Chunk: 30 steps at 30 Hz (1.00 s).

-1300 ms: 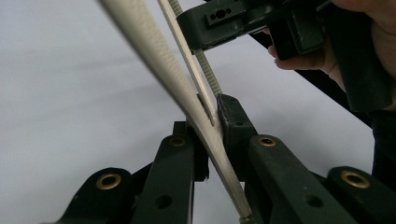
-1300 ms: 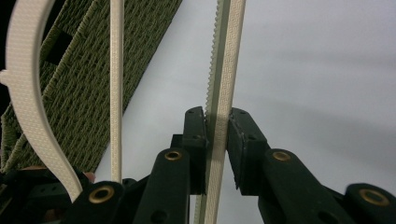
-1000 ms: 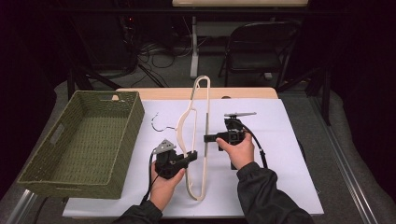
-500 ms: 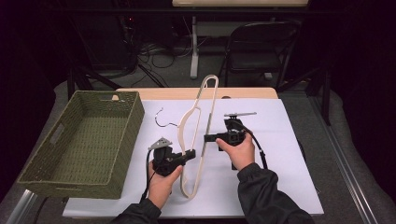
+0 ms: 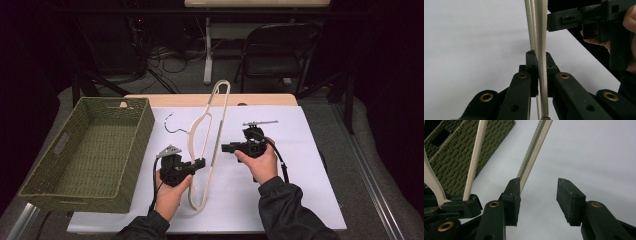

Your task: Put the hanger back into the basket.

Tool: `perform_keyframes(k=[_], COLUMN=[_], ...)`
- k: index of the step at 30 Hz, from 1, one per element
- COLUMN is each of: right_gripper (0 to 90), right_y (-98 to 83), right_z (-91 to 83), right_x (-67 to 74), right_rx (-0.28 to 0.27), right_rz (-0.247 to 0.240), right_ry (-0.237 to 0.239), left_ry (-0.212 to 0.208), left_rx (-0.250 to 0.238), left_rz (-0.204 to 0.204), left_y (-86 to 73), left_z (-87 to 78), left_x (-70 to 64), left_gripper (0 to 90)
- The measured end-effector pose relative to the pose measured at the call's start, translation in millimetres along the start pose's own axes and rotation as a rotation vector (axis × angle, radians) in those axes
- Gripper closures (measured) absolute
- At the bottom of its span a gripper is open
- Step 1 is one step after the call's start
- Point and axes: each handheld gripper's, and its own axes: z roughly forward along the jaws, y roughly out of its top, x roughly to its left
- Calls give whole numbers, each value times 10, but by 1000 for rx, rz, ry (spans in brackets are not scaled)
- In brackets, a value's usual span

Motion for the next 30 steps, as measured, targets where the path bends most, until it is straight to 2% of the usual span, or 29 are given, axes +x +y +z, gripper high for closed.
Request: perform_keyframes(k=[1, 7, 12, 18, 22, 26, 30], right_gripper=[534, 532, 526, 517, 513, 508, 497], right_y=[-12, -73, -157, -219, -238, -246, -254], right_z=[2, -57, -105, -167, -209, -257, -279], right_x=[-1, -27, -77, -155, -199, -234, -261], right_rx=[-19, -7, 2, 19, 8, -2, -7], right_rz=[-1, -64, -79, -82, -72, -76, -77], right_ry=[1, -47, -74, -125, -129, -138, -145], left_ry=[7, 40, 58, 89, 115, 132, 145], left_rx=[3, 25, 49, 89, 116, 150, 173], left_rz=[3, 27, 54, 112, 144, 161, 159], left_y=[12, 80, 161, 270, 337, 397, 447], left_z=[-8, -64, -129, -235, -283, -303, -299], left_x=[-3, -26, -40, -61, -49, -19, 18], left_gripper=[873, 873, 873, 873, 873, 873, 873])
